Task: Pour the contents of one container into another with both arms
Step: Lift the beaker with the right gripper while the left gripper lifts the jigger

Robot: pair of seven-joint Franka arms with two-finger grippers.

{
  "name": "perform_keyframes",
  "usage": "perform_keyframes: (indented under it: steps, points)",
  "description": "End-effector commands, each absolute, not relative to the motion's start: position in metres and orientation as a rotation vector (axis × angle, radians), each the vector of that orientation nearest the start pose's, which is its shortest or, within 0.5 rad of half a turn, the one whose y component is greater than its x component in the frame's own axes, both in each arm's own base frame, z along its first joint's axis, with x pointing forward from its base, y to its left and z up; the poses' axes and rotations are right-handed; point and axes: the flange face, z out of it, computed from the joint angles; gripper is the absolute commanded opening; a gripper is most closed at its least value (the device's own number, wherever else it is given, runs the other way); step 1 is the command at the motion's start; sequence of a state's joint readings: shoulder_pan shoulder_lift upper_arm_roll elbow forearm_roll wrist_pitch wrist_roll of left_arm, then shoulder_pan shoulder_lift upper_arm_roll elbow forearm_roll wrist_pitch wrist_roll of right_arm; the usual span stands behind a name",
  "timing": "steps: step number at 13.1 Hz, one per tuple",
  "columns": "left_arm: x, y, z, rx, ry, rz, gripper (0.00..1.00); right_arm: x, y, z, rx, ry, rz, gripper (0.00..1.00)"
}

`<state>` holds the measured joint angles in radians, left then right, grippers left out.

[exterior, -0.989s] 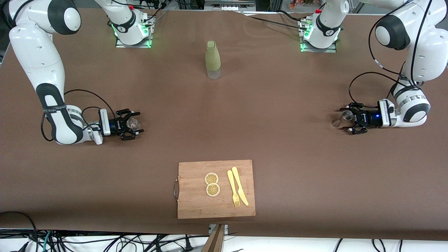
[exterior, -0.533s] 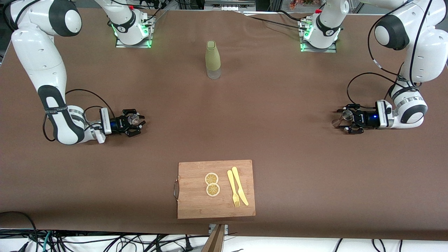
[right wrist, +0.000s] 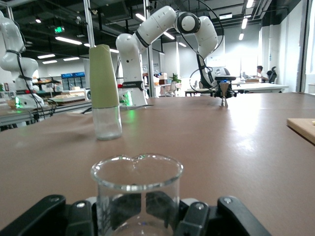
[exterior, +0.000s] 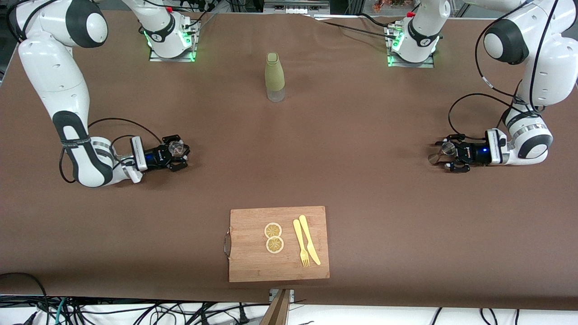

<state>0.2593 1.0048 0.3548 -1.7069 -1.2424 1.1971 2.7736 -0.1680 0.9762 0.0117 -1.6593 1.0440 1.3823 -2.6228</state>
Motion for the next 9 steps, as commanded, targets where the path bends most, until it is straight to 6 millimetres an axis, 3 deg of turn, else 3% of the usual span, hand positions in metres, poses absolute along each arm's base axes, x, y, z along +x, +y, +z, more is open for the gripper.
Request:
perform_keyframes:
  steps: [1, 3, 6, 9]
  points:
    - [0.492, 0.196, 0.045, 1.194, -1.356, 1.269, 0.58, 0.566, 0.055, 0.077, -1.003, -1.330, -0.775, 0.00]
    - [0.491, 0.198, 0.045, 1.197, -1.357, 1.271, 0.42, 0.580, 0.085, 0.090, -0.997, -1.320, -0.779, 0.00]
    - [0.490, 0.201, 0.044, 1.205, -1.360, 1.267, 0.00, 0.587, 0.135, 0.105, -1.013, -1.286, -0.715, 0.00]
    - [0.494, 0.198, 0.047, 1.197, -1.369, 1.263, 0.00, 0.600, 0.168, 0.113, -1.093, -1.275, -0.693, 0.00]
